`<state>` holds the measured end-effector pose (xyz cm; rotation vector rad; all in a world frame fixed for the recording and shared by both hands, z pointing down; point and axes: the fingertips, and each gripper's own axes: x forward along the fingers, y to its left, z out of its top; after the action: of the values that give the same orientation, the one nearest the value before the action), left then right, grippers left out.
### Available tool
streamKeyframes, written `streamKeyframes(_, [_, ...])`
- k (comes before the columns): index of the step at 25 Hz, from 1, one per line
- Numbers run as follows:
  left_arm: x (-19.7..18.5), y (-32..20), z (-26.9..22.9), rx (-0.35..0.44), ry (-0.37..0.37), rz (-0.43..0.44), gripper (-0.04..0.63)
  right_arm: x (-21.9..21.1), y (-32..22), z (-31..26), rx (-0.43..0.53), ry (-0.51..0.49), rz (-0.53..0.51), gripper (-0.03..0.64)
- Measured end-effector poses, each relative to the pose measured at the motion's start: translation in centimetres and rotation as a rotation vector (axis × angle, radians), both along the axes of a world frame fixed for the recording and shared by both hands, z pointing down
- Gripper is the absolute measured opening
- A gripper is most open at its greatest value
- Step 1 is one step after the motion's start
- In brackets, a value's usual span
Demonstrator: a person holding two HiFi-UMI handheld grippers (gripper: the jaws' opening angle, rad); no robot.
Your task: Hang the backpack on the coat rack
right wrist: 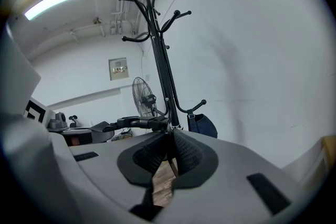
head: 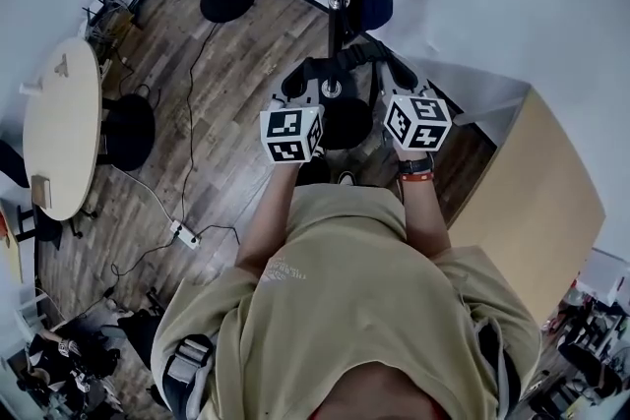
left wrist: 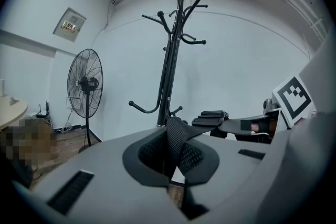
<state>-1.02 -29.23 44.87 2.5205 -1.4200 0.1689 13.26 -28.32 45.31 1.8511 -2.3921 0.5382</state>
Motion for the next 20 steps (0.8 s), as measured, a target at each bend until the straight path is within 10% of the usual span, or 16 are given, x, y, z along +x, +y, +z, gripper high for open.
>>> streamKeyframes(20, [1.1,-6.4,-1.1,0.031,0.011,0.047,0.021,0.8,-5.8,-0.5,0.012,-0.005,0.024,0.044])
